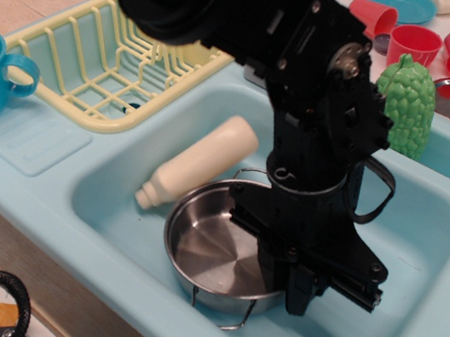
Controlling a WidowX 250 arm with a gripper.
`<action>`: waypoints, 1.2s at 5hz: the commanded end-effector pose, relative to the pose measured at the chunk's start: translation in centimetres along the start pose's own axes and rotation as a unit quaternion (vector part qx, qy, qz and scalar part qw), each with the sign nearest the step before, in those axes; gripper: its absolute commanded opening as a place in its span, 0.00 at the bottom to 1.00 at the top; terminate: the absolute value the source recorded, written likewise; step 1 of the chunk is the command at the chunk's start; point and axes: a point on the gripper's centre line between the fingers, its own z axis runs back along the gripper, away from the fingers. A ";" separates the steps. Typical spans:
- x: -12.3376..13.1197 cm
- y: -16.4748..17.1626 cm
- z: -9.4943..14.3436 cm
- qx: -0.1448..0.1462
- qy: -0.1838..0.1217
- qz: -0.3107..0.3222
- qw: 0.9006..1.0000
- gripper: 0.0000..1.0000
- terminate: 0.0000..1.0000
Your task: Put pot or pan from sink into drying rack
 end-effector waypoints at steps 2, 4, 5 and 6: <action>0.9 -2.5 4.9 0.058 -0.041 -0.011 0.997 0.00 0.00; 1.7 -1.1 7.7 0.095 -0.054 -0.005 0.994 0.00 0.00; 2.7 1.0 8.6 0.101 -0.047 0.004 0.994 0.00 0.00; 4.3 3.2 9.3 0.108 -0.052 0.003 0.993 0.00 0.00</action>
